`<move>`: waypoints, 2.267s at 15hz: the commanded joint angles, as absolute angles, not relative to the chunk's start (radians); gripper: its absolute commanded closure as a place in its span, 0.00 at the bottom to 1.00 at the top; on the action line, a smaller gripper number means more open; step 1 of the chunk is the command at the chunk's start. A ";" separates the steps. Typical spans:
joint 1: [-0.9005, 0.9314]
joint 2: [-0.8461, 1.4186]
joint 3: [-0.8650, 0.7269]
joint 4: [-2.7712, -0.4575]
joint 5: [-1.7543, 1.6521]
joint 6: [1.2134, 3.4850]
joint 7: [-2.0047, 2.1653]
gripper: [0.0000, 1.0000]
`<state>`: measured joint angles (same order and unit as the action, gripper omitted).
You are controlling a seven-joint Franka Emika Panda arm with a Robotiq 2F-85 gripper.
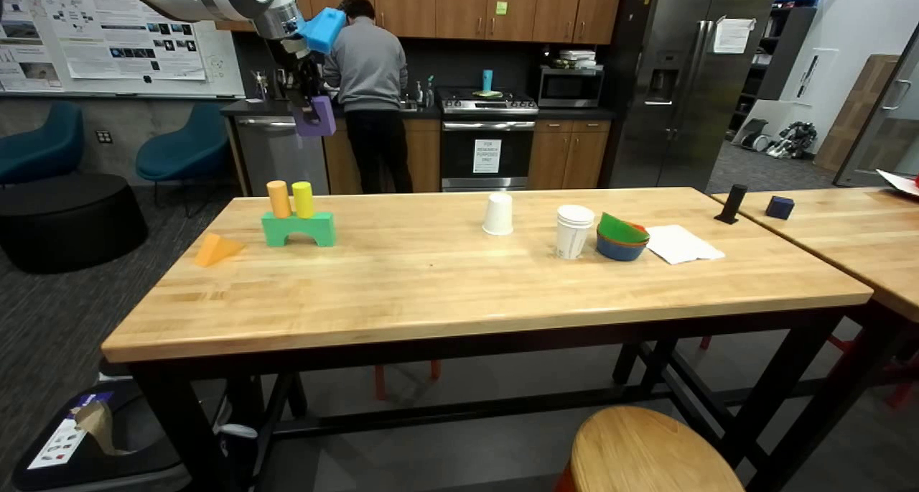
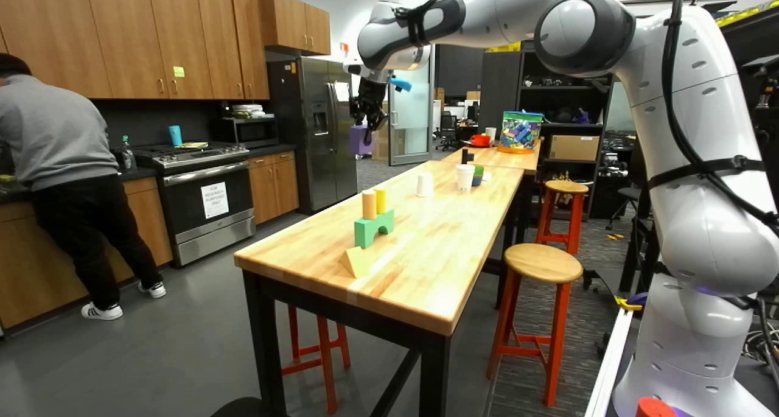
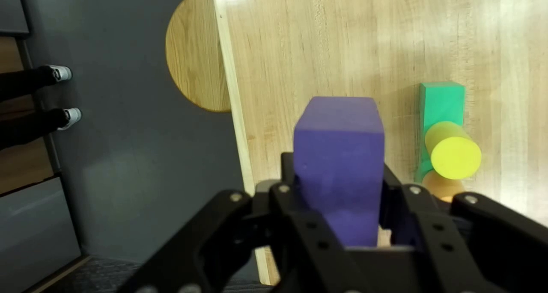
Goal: Put the purple block on the tower of blocks
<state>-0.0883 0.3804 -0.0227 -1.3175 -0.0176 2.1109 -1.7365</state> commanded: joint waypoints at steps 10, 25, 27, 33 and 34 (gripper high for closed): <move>-0.083 0.343 -0.026 -1.379 -0.033 2.127 -1.736 0.84; -0.060 0.210 -0.016 -1.584 -0.154 2.121 -1.645 0.84; -0.056 0.201 -0.013 -1.610 -0.155 2.116 -1.641 0.84; -0.056 0.185 -0.010 -1.660 -0.143 2.130 -1.624 0.84; -0.058 0.185 -0.009 -1.663 -0.134 2.130 -1.625 0.84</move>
<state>-0.0538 0.2231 -0.0140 -1.6186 -0.1360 2.1156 -1.6450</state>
